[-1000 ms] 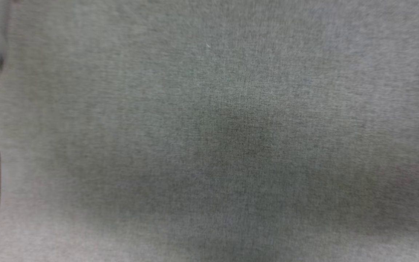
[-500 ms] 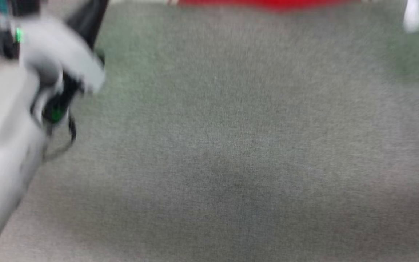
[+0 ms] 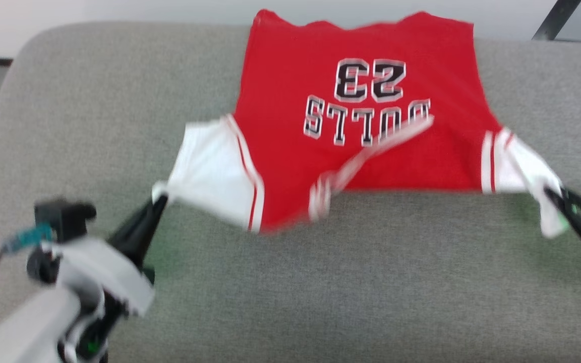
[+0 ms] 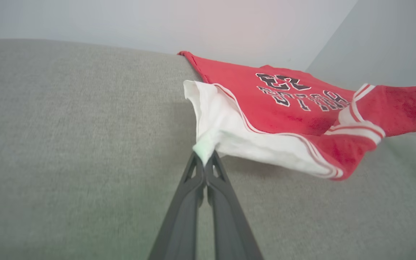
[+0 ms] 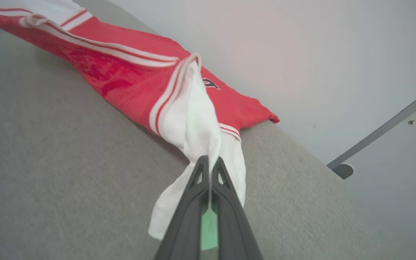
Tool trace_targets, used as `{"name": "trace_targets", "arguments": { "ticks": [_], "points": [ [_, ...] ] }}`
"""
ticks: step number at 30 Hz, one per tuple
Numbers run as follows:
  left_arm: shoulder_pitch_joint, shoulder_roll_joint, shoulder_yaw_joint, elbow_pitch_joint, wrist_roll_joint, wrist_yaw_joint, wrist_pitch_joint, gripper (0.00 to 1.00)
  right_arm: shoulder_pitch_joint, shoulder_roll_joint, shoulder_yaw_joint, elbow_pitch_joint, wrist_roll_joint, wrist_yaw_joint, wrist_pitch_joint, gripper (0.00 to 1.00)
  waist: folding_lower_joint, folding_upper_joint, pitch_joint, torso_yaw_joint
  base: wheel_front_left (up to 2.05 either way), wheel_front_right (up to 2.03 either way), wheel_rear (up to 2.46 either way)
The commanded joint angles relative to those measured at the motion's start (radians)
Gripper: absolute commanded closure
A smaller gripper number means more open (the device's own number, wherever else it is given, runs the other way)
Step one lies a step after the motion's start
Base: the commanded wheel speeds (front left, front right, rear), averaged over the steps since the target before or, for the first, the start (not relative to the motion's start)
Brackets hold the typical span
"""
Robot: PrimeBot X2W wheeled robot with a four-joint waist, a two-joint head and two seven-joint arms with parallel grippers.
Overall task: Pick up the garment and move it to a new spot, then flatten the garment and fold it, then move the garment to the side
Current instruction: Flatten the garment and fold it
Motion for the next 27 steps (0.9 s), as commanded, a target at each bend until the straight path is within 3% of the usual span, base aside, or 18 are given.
{"name": "trace_targets", "arguments": {
  "ticks": [1,14,25,26,27],
  "points": [
    [0.04,0.013,0.001,-0.014,0.001,0.02,-0.01,1.0,0.036,-0.014,-0.011,-0.006,-0.018,-0.001,-0.003,1.0,0.0,-0.0001,-0.029,-0.009,0.0,0.0,0.0],
    [0.324,0.006,0.078,-0.132,-0.038,0.129,-0.037,1.0,0.358,0.025,-0.19,-0.02,-0.047,-0.001,0.022,1.0,0.0,-0.0001,-0.04,-0.025,0.0,0.0,0.0],
    [0.401,-0.003,0.11,-0.187,-0.015,0.172,-0.037,1.0,0.446,0.071,-0.29,-0.063,-0.038,-0.001,0.123,1.0,0.0,-0.0001,-0.024,-0.011,0.0,0.0,0.0],
    [0.396,-0.006,0.11,-0.188,-0.011,0.171,-0.037,1.0,0.446,0.075,-0.298,-0.07,-0.04,-0.001,0.135,0.87,0.0,-0.0001,-0.021,-0.009,0.0,0.0,0.0],
    [0.391,-0.009,0.11,-0.188,-0.01,0.17,-0.037,1.0,0.446,0.078,-0.308,-0.076,-0.045,-0.001,0.146,0.51,0.0,-0.0001,-0.019,-0.006,0.0,0.0,0.0]
  ]
}}
